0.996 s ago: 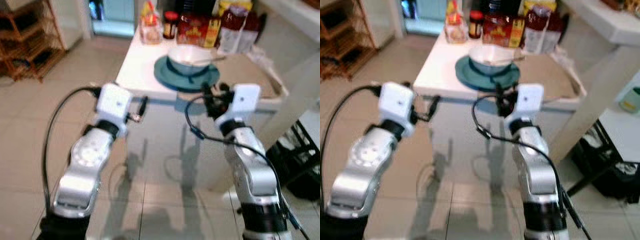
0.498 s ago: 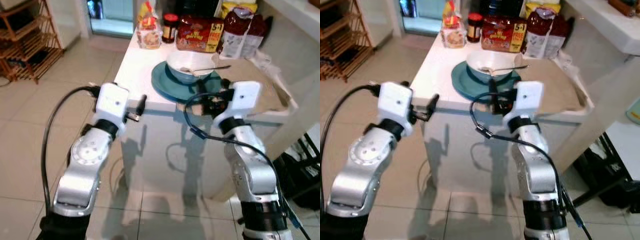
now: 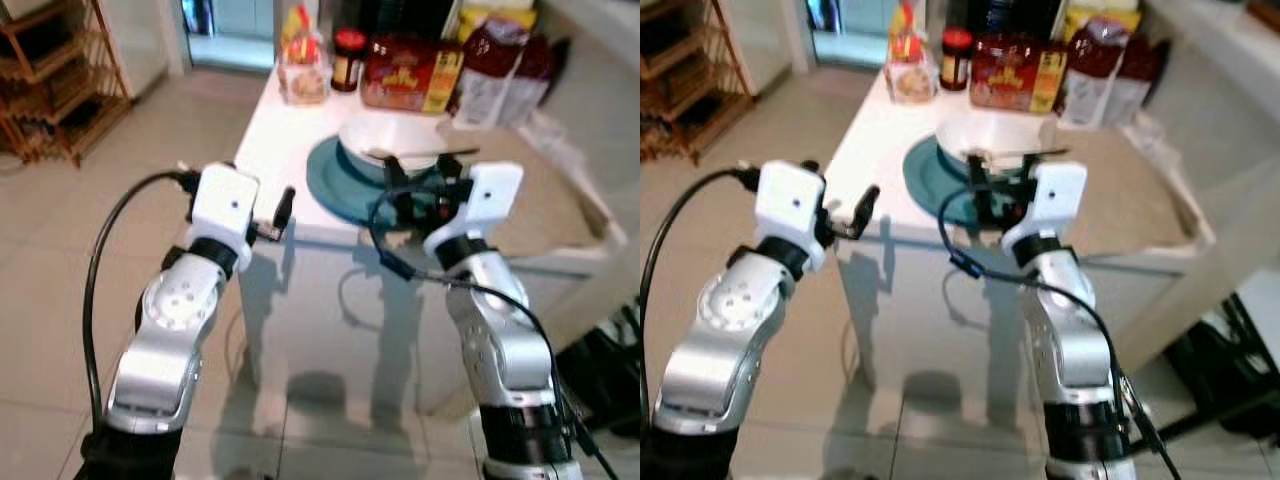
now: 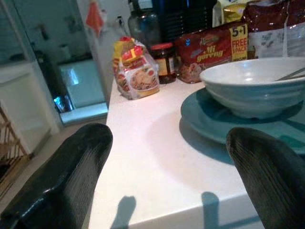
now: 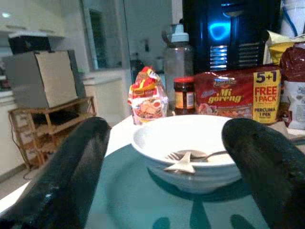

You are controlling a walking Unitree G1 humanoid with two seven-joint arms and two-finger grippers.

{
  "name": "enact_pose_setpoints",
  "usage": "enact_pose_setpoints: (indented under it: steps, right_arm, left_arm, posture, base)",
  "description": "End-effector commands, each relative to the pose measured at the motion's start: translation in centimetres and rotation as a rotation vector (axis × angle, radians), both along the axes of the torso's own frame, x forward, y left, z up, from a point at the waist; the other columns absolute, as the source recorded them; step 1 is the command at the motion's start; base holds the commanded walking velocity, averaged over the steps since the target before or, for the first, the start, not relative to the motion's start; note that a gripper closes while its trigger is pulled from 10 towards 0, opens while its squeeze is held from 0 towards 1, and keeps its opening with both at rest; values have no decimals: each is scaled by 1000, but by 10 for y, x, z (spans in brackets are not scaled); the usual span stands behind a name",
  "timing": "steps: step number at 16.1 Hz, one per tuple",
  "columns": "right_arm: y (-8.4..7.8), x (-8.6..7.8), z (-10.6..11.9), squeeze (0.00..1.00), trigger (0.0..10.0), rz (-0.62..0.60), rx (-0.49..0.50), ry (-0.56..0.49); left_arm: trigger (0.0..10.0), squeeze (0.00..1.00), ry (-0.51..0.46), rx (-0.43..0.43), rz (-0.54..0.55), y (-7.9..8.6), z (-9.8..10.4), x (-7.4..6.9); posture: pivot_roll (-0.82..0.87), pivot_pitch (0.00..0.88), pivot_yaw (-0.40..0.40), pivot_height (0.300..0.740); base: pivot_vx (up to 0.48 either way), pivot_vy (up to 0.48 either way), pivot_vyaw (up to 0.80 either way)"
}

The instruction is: Setting the table

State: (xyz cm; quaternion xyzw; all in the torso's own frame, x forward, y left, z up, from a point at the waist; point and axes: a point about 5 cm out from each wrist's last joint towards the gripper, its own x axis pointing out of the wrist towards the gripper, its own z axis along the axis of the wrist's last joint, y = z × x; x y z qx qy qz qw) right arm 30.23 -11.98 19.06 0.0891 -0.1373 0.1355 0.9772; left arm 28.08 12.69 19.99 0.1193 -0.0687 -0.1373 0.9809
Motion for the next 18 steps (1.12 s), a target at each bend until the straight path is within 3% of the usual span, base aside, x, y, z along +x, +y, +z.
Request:
enact_pose_setpoints:
  steps: [1, 6, 8, 13, 14, 18]
  right_arm:
    - [-10, -4, 5, 1000, 10000, -23, 16, -35]
    - [-4, -6, 7, 1000, 10000, 1, -6, -84]
    - [-3, 4, -3, 1000, 10000, -44, -73, -38]
    - [4, 24, -8, 1000, 10000, -54, -110, -58]
    - [8, 28, -10, 0, 10000, -28, -125, -64]
    - [18, 46, -15, 0, 10000, -3, -149, -38]
  left_arm:
    - [10000, 0, -11, -14, -49, -9, 2, -3]
    - [10000, 0, 11, -12, -127, -17, 0, -8]
    - [10000, 0, 11, -6, -177, -22, 0, -10]
    - [10000, 0, 54, 17, -310, -34, -5, -20]
    - [10000, 0, 52, 16, -308, -34, -5, -19]
    - [10000, 0, 44, 25, -293, -31, -2, -16]
  posture:
    - [88, 41, -73, 740]
    - [91, 54, -70, 740]
    - [96, 58, -66, 740]
    - [107, 58, -72, 740]
    - [109, 57, -70, 740]
    - [115, 55, -70, 740]
  base:
    - [0, 0, 0]
    - [0, 0, 0]
    - [0, 0, 0]
    - [0, 0, 0]
    - [0, 0, 0]
    - [0, 0, 0]
